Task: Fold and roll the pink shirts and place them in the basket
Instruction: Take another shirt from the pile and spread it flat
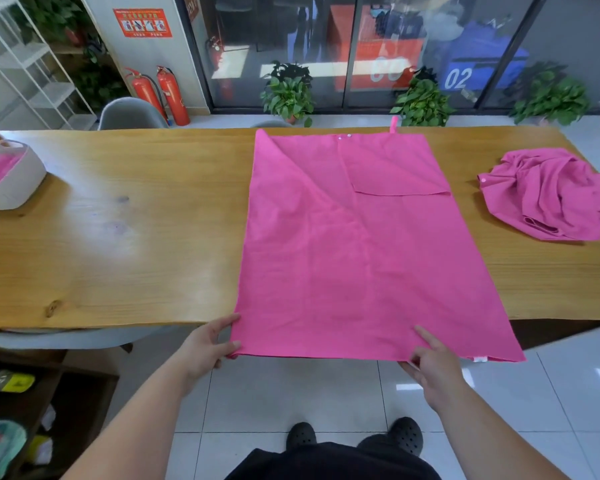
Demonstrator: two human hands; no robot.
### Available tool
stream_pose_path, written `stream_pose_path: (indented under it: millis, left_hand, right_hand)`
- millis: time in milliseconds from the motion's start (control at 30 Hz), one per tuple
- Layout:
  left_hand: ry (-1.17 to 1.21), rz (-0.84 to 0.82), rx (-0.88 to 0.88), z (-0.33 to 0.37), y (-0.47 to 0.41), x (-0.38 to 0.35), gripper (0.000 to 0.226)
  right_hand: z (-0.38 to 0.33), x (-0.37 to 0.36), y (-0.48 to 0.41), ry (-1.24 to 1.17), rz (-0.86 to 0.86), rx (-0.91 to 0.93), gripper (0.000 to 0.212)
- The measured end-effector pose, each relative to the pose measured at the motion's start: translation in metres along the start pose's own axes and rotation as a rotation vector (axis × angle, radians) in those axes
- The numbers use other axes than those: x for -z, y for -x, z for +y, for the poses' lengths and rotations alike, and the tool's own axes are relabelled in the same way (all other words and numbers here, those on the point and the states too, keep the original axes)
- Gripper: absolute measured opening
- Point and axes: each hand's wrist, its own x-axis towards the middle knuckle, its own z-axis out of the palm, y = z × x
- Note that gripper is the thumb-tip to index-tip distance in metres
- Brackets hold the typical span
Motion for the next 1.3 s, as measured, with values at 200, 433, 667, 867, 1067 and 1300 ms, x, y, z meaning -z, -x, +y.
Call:
stream_pose_path:
  millis: [200, 433, 667, 867, 1067, 1300]
  left_hand:
    - [-0.172, 0.199, -0.013, -0.034, -0.002, -0.007, 0.052]
    - [-0.781, 0.484, -0.176, -0.024, -0.017, -0.045, 0.047]
    - [-1.113, 0.164, -0.257, 0.038, -0.057, -0.096, 0.076]
    - [-1.269, 0.322, -0.264, 0.05, -0.069, -0.107, 0.061]
    - [-1.184, 0.172, -0.231, 0.062, -0.091, -0.121, 0.073]
    - [-1.218, 0.189, -0.24, 0.078, -0.108, -0.138, 0.078]
  right_hand:
    - [0.01, 0.011, 0.003, 0.202, -0.031, 0.028, 0.064]
    - [-0.008, 0.021, -0.022, 1.156, 0.075, 0.431, 0.046]
    - [-0.062, 0.011, -0.069, 1.532, -0.169, 0.646, 0.082]
    - [-0.078, 0.018, -0.074, 1.707, 0.044, 0.863, 0.085]
    - [-0.088, 0.028, -0.107, 1.747, -0.078, 0.837, 0.082]
    - [-0.104, 0.027, -0.123, 1.724, -0.131, 0.893, 0.076]
